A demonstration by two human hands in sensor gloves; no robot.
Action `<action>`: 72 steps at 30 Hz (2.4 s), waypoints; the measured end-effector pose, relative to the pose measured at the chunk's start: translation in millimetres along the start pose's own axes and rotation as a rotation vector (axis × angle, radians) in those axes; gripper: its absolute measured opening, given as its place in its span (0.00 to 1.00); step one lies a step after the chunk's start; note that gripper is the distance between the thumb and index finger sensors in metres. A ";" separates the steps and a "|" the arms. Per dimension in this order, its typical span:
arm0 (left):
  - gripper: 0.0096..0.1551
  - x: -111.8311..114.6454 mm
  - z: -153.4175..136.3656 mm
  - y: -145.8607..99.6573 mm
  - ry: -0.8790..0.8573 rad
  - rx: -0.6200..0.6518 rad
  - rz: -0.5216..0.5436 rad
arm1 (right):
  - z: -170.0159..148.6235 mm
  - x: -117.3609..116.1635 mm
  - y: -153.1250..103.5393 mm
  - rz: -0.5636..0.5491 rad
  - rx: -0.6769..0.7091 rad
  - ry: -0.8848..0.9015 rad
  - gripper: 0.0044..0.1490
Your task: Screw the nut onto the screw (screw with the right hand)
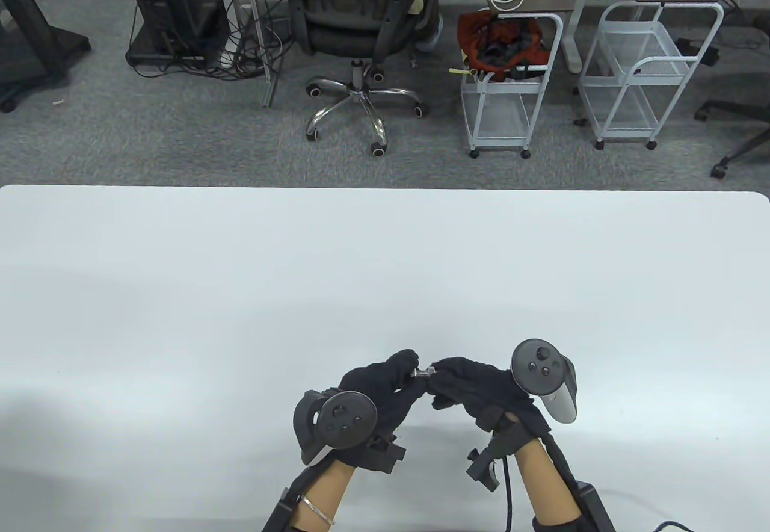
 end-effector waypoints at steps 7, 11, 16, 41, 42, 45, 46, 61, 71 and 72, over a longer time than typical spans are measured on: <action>0.26 0.9 1.3 0.2 0.004 0.004 -0.001 | 5.7 1.0 0.5 -0.004 0.024 -0.069 0.30; 0.26 2.2 0.8 1.0 -0.003 0.004 -0.006 | 7.0 -4.6 1.2 0.093 0.006 -0.069 0.35; 0.26 2.8 2.5 1.3 0.010 0.021 -0.015 | 6.9 -0.5 1.7 -0.057 0.025 -0.111 0.28; 0.28 8.5 14.1 0.0 0.012 0.075 -0.054 | 9.7 4.1 -0.3 -0.050 -0.008 -0.161 0.31; 0.28 9.6 13.3 0.3 -0.011 0.069 -0.062 | 9.1 4.4 -0.4 -0.071 -0.018 -0.153 0.31; 0.28 10.3 11.2 0.3 -0.030 0.052 -0.067 | 8.1 1.3 -0.7 0.011 -0.055 -0.159 0.32; 0.28 10.2 11.6 0.2 -0.023 0.050 -0.064 | 8.2 -0.1 -0.6 0.046 -0.052 -0.153 0.34; 0.28 13.3 13.7 0.8 -0.039 0.083 -0.121 | 3.5 6.4 -2.1 -0.085 -0.048 -0.149 0.30; 0.27 12.5 14.0 0.2 -0.060 0.076 -0.117 | 4.3 6.8 -3.1 -0.080 -0.045 -0.156 0.30; 0.27 12.3 13.4 0.3 -0.060 0.075 -0.114 | 4.6 6.1 -2.9 -0.054 -0.050 -0.158 0.30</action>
Point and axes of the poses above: the tracker on the back of each hand, its own z axis roughly to the thumb side, its own y axis roughly from the wrist to the fingertips, x = y × z, the point moved 4 cm from there along y, roughly from the wrist to the fingertips, and after that the axes turned 3 degrees about x, right-handed, at the moved point
